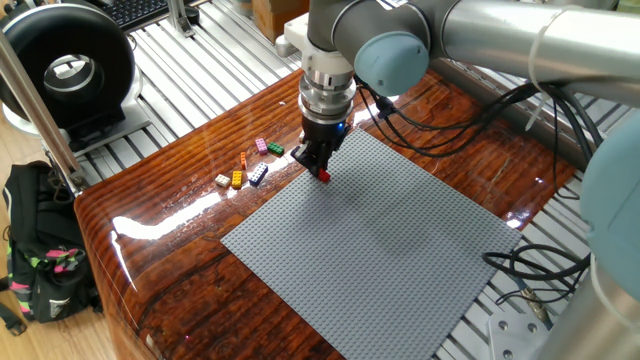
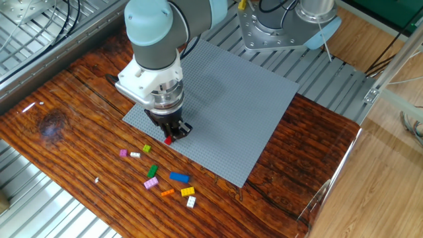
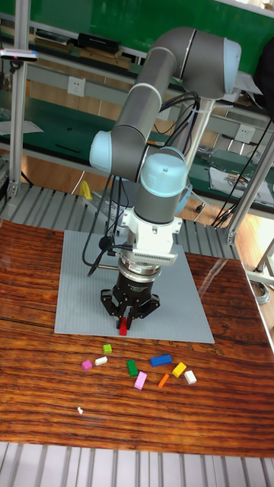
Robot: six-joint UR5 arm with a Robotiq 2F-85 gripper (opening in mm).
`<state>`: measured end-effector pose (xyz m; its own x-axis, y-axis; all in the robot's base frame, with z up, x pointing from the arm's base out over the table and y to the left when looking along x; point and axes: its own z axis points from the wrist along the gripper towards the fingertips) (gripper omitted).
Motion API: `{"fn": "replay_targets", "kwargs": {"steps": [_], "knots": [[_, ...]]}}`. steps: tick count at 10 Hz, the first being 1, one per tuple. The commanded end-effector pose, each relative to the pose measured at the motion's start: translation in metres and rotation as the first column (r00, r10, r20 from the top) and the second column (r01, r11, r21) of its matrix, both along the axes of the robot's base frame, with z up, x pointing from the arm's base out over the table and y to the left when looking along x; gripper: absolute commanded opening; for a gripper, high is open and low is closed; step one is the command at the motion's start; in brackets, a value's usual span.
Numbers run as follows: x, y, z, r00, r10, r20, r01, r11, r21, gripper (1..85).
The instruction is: Build with small Lego blocks
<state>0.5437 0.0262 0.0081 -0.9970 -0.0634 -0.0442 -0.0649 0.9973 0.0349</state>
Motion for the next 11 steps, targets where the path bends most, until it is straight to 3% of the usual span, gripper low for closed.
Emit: {"fn": "replay_targets", "kwargs": {"steps": [1, 11], "knots": [[0.0008, 0.0004, 0.0011, 1.000, -0.007, 0.000, 0.007, 1.000, 0.008, 2.0], [-0.0021, 0.0024, 0.0001, 1.000, 0.020, -0.016, -0.019, 1.000, 0.018, 2.0]]}}
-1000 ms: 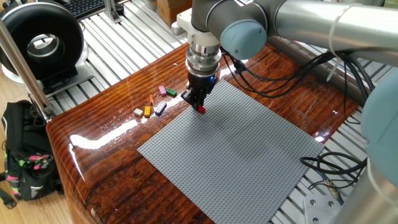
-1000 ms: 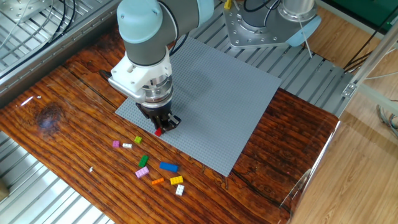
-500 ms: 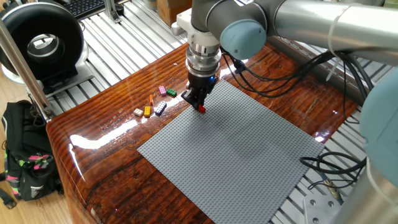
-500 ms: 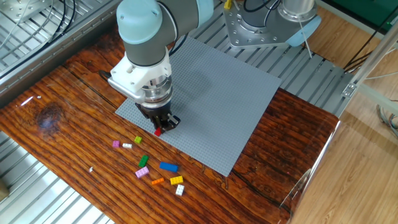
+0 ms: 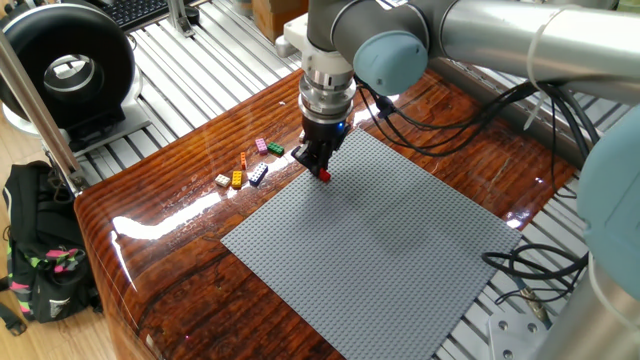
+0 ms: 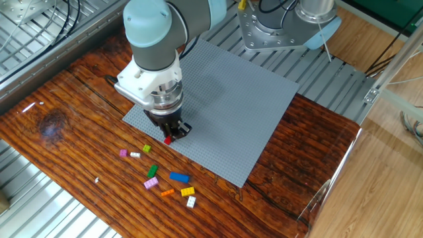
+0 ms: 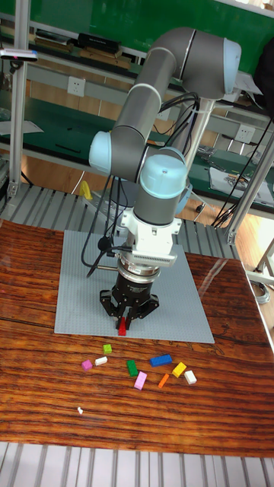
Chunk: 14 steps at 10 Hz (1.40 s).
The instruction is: Build with small Lego blocks
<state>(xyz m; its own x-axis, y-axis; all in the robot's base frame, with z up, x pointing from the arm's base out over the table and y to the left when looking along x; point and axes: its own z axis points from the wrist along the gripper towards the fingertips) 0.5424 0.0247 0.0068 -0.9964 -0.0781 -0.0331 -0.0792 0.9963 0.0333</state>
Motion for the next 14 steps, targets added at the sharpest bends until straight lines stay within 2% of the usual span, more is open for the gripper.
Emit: {"fn": "replay_targets", "kwargs": {"steps": [1, 3, 6, 7, 9, 12, 14], "knots": [[-0.001, 0.004, 0.002, 1.000, 0.011, -0.008, -0.011, 1.000, 0.023, 2.0], [0.000, -0.005, 0.005, 0.999, 0.035, -0.027, -0.034, 0.999, 0.026, 2.0], [0.009, -0.010, 0.007, 1.000, 0.003, 0.002, -0.003, 1.000, -0.014, 2.0], [0.009, -0.001, 0.011, 1.000, -0.011, -0.003, 0.011, 1.000, 0.013, 2.0], [0.013, 0.003, 0.011, 1.000, -0.015, -0.001, 0.015, 1.000, 0.013, 2.0], [0.010, -0.001, 0.001, 1.000, -0.012, 0.000, 0.012, 1.000, 0.005, 2.0], [0.006, -0.004, 0.002, 1.000, -0.014, -0.010, 0.014, 1.000, 0.001, 2.0]]}}
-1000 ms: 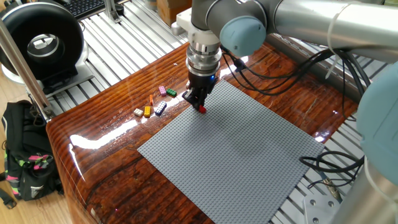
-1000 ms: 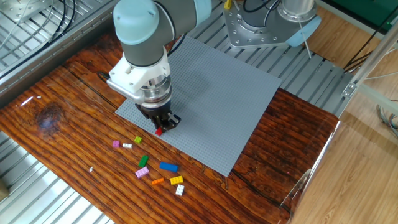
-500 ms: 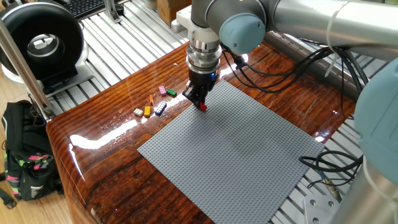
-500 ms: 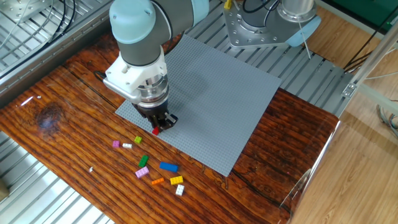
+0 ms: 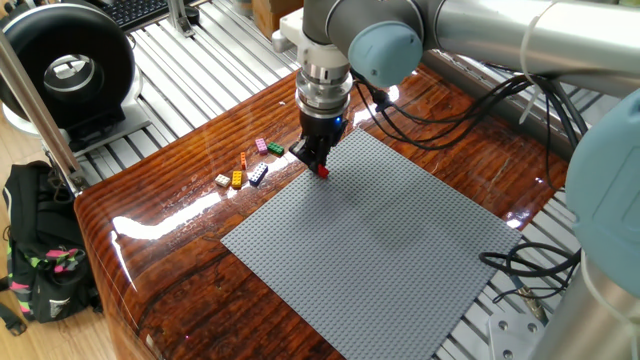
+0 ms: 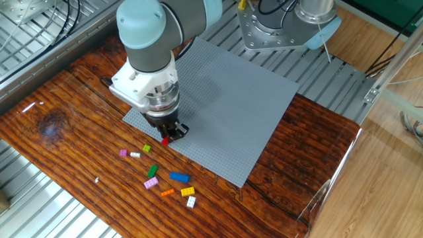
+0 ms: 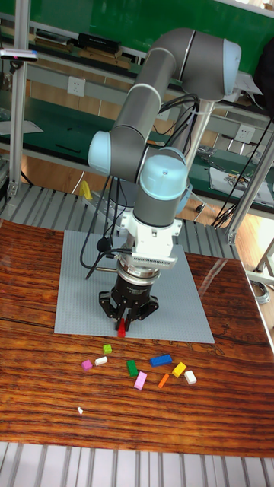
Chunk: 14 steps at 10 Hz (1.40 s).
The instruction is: Build with small Lego blocks
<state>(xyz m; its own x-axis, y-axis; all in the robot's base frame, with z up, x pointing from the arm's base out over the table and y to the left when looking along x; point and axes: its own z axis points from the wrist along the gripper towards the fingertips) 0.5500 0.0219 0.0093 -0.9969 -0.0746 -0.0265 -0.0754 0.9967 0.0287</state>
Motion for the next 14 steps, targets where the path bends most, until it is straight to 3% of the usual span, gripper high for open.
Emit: {"fn": "replay_targets", "kwargs": {"steps": [1, 6, 14], "knots": [[-0.0021, -0.0004, -0.0007, 1.000, -0.011, -0.006, 0.011, 1.000, 0.007, 2.0], [-0.0032, 0.0051, -0.0006, 1.000, -0.019, -0.009, 0.019, 1.000, 0.023, 2.0], [-0.0042, 0.0024, 0.0005, 1.000, -0.016, -0.009, 0.016, 1.000, 0.010, 2.0]]}}
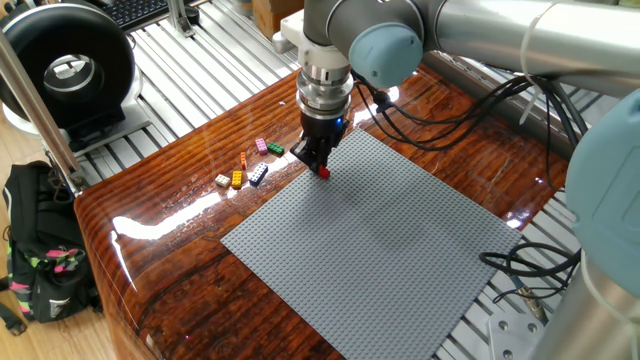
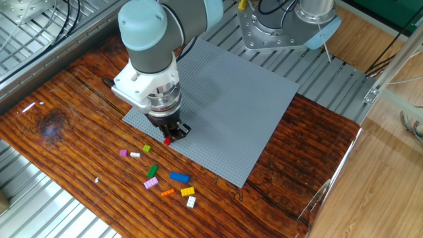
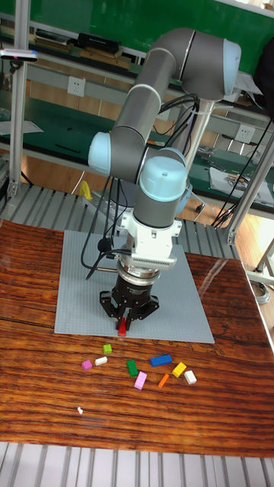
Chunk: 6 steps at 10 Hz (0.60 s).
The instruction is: Build with small Lego blocks
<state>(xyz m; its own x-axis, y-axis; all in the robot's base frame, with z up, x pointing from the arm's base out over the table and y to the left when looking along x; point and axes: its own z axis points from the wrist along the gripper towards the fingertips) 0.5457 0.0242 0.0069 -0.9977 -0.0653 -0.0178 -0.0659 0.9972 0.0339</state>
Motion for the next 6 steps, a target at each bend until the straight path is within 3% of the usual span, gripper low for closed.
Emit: {"fn": "replay_targets", "kwargs": {"steps": [1, 6], "knots": [[0.0003, 0.0001, 0.0027, 1.000, -0.007, 0.000, 0.007, 1.000, 0.006, 2.0], [0.0011, -0.0001, 0.0005, 1.000, -0.005, 0.003, 0.005, 1.000, 0.003, 2.0]]}}
